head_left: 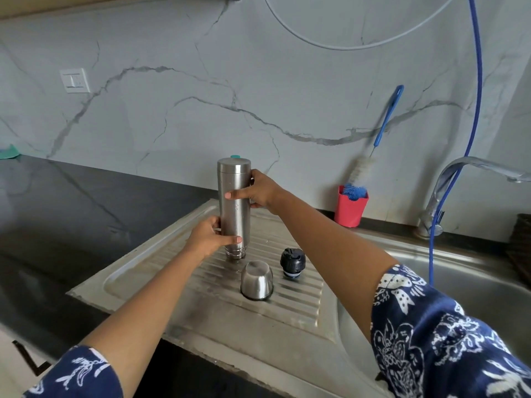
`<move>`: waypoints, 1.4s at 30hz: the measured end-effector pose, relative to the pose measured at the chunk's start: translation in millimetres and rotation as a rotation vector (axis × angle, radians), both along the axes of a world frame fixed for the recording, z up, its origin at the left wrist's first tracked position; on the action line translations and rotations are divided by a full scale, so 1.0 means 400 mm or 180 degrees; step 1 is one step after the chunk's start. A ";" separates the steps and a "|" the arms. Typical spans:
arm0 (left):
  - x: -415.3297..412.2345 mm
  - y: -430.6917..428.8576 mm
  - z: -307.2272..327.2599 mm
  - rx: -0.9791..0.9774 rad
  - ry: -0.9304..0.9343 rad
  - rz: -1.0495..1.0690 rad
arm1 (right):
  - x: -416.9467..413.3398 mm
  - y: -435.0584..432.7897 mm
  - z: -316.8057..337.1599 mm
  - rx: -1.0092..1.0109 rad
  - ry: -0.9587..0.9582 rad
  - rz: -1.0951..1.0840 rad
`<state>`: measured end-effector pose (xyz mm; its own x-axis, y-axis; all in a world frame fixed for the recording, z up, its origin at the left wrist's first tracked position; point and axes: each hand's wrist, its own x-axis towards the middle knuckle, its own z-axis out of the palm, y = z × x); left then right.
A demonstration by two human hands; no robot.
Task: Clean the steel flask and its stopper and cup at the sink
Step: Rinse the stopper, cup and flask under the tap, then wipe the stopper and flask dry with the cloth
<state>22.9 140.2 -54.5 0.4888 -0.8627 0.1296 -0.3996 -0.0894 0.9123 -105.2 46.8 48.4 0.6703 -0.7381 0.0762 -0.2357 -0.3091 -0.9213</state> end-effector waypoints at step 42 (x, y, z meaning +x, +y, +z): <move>-0.729 -0.042 0.205 -0.0447 -0.0483 -0.1242 | -0.981 0.145 0.109 -0.1933 0.0846 -0.2143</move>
